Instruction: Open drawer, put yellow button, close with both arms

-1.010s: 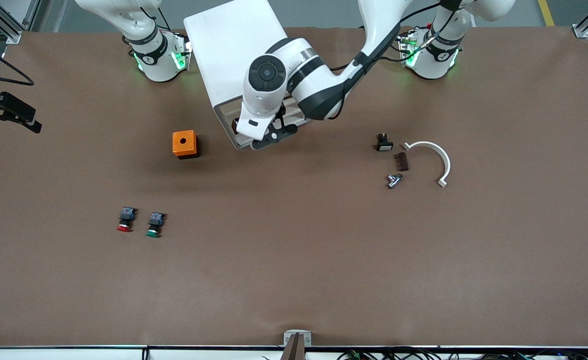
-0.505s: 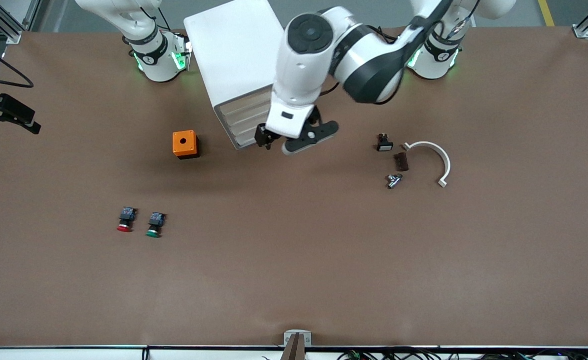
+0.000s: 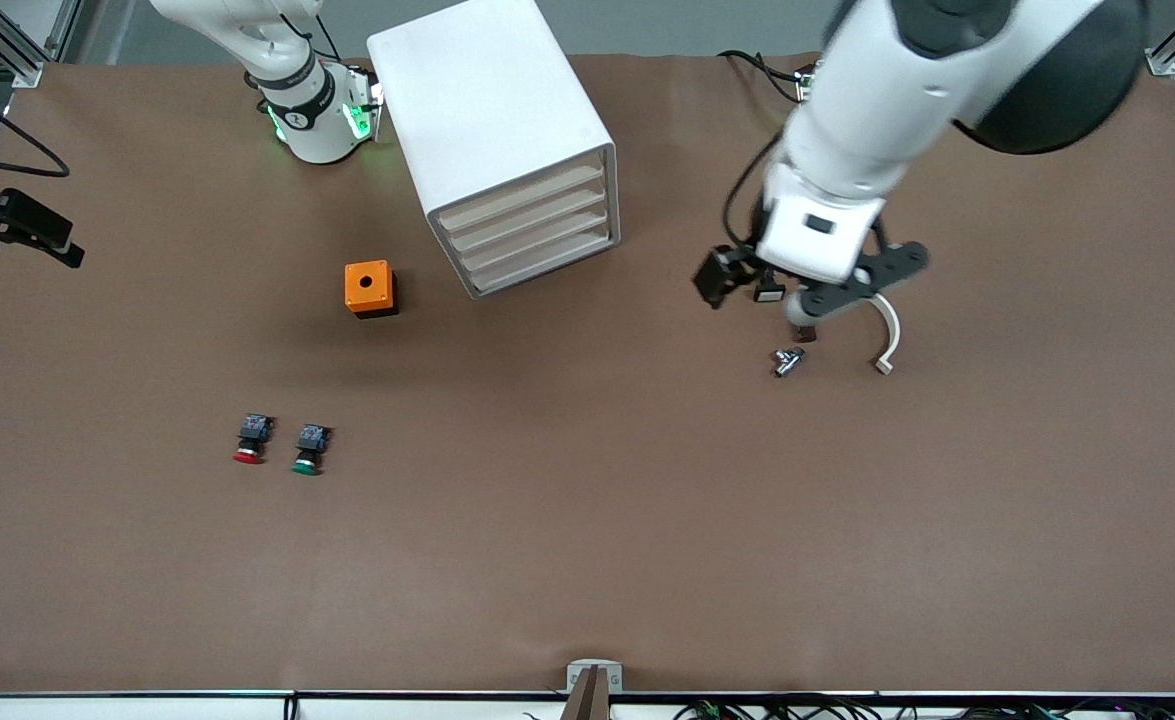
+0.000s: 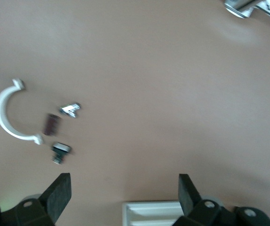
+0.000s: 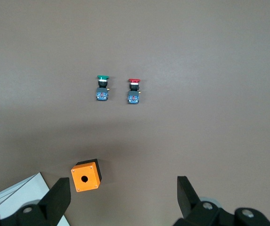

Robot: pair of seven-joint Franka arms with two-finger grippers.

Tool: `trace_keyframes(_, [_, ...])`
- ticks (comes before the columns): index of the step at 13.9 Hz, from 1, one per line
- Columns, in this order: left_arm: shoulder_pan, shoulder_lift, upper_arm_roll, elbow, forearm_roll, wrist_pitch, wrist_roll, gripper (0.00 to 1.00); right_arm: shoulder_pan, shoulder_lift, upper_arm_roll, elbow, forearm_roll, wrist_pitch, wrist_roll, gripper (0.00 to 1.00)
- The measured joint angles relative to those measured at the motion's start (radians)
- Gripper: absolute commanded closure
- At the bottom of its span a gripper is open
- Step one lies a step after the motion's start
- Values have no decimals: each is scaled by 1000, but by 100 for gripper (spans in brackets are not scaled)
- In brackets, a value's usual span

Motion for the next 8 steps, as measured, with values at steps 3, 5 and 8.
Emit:
trace_keyframes(3, [119,-16,-1,0,0,-44,175,0,0,0,-1,0,0,0,5,0])
trace_keyframes(5, [192,-23,-1,-1,0,-69,290,0,0,0,-1,0,0,0,5,0])
trace_keyframes(8, [264,-24,-2,-8,-1,-84,406,0,0,0,-2,0,-1,0,5,0])
